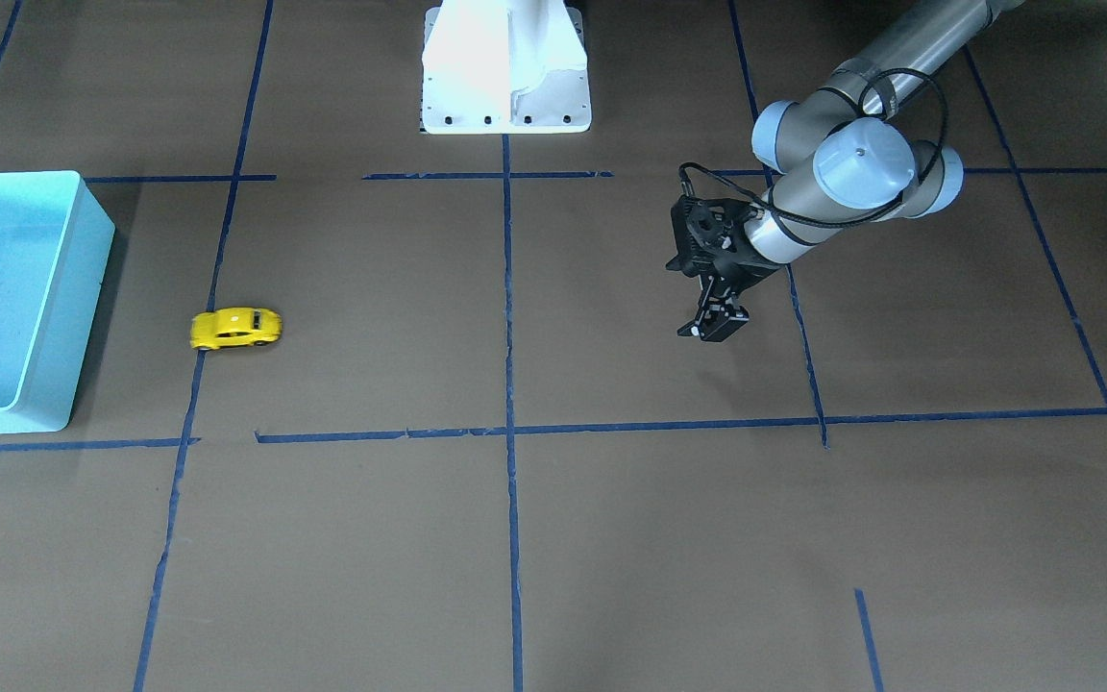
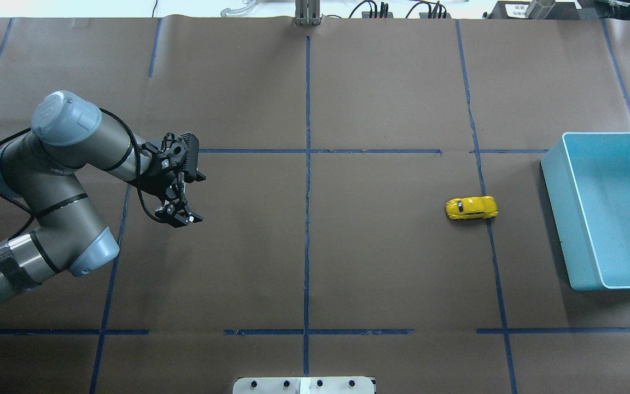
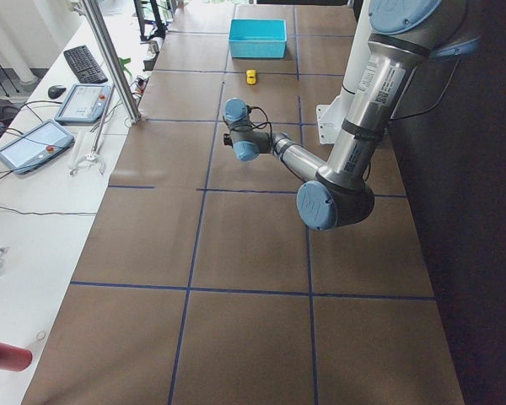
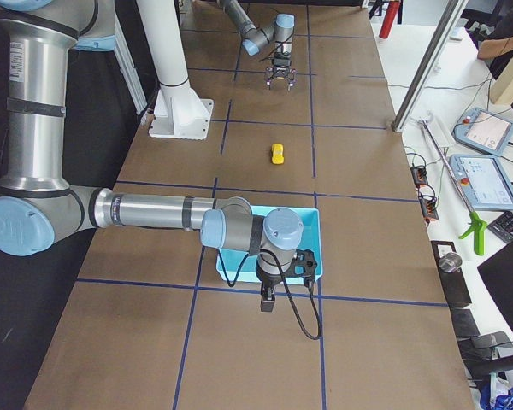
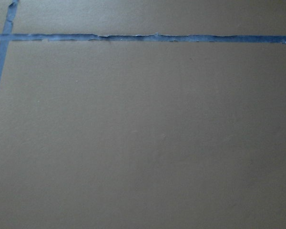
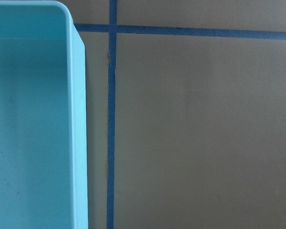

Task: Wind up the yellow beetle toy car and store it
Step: 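Withdraw the left arm out of view while the right arm moves toward the bin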

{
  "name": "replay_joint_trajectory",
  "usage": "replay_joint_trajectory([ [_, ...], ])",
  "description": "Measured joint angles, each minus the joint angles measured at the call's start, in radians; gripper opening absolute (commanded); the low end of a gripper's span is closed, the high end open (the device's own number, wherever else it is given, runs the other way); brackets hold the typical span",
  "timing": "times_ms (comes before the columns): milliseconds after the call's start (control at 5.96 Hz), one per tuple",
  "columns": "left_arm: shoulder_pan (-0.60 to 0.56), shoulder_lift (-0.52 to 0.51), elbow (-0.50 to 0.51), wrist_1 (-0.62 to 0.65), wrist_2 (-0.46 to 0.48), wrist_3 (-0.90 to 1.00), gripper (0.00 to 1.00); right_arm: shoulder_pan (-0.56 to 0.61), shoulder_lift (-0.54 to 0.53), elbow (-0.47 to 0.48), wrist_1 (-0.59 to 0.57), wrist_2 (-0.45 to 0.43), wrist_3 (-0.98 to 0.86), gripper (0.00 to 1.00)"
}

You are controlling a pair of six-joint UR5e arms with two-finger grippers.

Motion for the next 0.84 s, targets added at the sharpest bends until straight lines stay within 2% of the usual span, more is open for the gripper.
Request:
replay_joint_trajectory([
  [335, -0.106, 0.085, -0.112, 0.158, -0.091, -0.055, 1.00, 0.000, 0.001, 0.004, 0.001, 0.003, 0.000, 1.00],
  [839, -0.233, 0.152, -0.283, 0.580, -0.073, -0.063, 1.00, -0.004, 0.002, 0.062, 0.001, 0.008, -0.005, 1.00],
])
